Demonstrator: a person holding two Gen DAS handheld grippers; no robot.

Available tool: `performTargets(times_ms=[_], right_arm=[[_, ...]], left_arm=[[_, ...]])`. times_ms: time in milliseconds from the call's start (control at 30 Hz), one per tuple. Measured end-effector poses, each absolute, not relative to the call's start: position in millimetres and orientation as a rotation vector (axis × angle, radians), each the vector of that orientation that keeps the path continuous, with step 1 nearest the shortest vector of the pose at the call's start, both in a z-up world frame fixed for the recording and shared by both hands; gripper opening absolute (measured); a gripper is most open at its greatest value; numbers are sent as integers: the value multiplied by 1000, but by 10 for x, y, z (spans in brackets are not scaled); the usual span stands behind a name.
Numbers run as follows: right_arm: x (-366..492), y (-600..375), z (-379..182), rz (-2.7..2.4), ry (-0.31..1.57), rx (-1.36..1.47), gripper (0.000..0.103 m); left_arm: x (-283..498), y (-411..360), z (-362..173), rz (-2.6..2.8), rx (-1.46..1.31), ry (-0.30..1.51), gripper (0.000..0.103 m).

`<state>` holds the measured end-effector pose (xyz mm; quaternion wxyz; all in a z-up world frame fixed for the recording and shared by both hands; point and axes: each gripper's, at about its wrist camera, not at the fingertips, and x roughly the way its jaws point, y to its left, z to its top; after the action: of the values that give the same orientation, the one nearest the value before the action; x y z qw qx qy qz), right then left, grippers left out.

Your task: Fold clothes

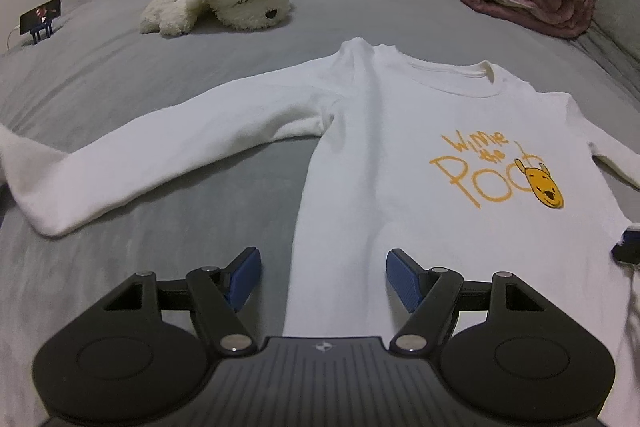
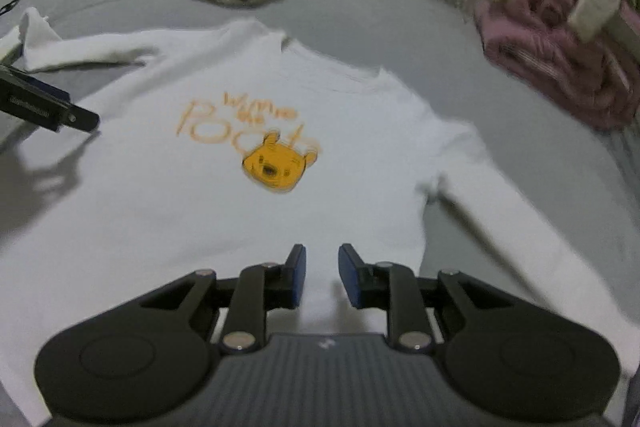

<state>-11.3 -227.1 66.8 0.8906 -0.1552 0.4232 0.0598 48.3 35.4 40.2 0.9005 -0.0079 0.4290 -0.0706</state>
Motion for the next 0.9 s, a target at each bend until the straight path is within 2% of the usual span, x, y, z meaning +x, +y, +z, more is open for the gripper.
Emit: performTargets(times_ms=[167,900], right_arm=[[-160,-2303,570,81,947,-284,21],[-1035,-2358,498,-66,930,-112,23]], left_arm=[[268,396,332,-168,15,902,70],[-434,878,370,-166,40,900,70]])
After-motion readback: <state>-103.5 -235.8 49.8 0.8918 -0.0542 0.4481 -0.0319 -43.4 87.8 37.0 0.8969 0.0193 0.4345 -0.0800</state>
